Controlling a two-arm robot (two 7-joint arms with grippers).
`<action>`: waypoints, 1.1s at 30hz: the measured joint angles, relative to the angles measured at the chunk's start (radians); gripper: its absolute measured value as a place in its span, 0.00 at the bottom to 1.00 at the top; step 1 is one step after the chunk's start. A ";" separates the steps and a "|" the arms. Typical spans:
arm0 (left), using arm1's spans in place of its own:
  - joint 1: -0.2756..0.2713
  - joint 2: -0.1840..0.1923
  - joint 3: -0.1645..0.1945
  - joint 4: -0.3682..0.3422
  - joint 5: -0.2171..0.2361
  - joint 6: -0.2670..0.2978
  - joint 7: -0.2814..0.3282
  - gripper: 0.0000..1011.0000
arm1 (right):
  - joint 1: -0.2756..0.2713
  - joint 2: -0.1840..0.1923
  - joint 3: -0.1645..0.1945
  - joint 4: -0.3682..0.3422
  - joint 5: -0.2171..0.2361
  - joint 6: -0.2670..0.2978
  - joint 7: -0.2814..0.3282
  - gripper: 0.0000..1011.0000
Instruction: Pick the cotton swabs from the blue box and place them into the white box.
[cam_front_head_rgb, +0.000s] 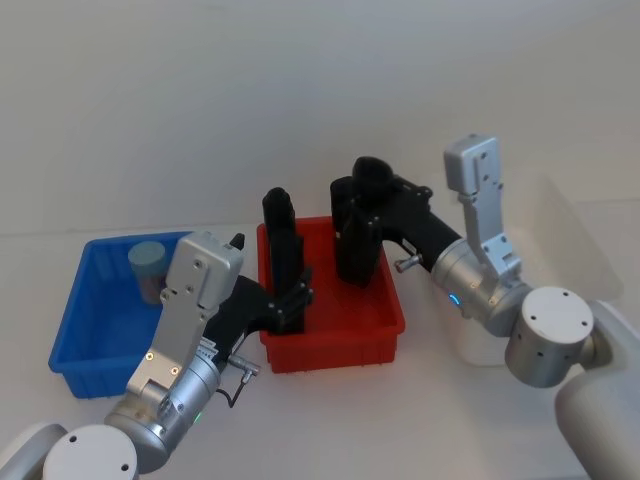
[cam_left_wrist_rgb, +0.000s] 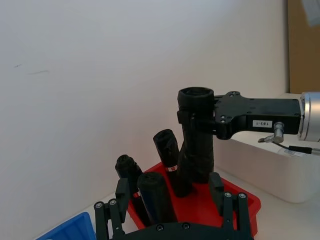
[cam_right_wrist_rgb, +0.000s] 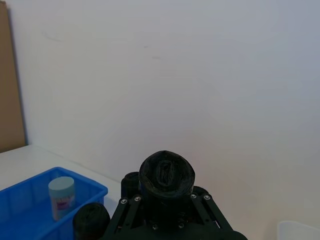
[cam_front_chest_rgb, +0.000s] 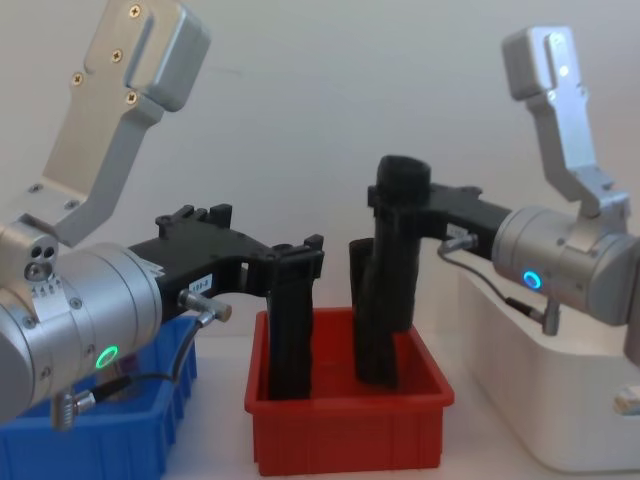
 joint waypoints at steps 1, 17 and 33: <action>0.000 0.000 0.000 0.000 0.000 0.000 0.000 0.99 | -0.020 0.006 0.001 -0.044 0.000 0.014 -0.018 0.34; 0.000 0.000 0.000 0.000 0.000 0.000 0.000 0.99 | -0.154 0.056 0.021 -0.336 -0.029 0.158 -0.227 0.34; 0.000 0.000 0.000 0.000 0.000 0.000 0.000 0.99 | -0.227 0.109 0.069 -0.459 -0.044 0.292 -0.381 0.34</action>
